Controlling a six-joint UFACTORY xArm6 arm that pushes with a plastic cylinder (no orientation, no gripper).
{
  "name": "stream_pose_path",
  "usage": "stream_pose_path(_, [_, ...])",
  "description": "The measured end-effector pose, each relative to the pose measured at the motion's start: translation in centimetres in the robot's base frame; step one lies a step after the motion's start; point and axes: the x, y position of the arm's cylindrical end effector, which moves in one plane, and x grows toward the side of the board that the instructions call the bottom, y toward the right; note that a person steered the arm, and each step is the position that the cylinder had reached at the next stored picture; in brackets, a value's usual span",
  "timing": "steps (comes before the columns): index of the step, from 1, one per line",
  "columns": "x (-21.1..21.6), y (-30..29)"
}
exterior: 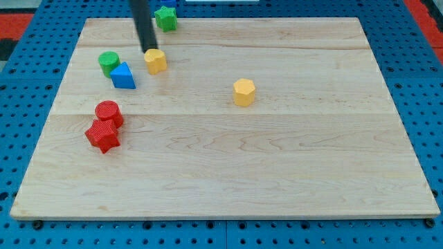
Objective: Move the yellow heart towards the down side
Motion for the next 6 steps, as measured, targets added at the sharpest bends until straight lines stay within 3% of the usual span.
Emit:
stream_pose_path(1, [0.7,3.7])
stream_pose_path(4, [1.5,-4.1])
stream_pose_path(6, [1.7,-2.6])
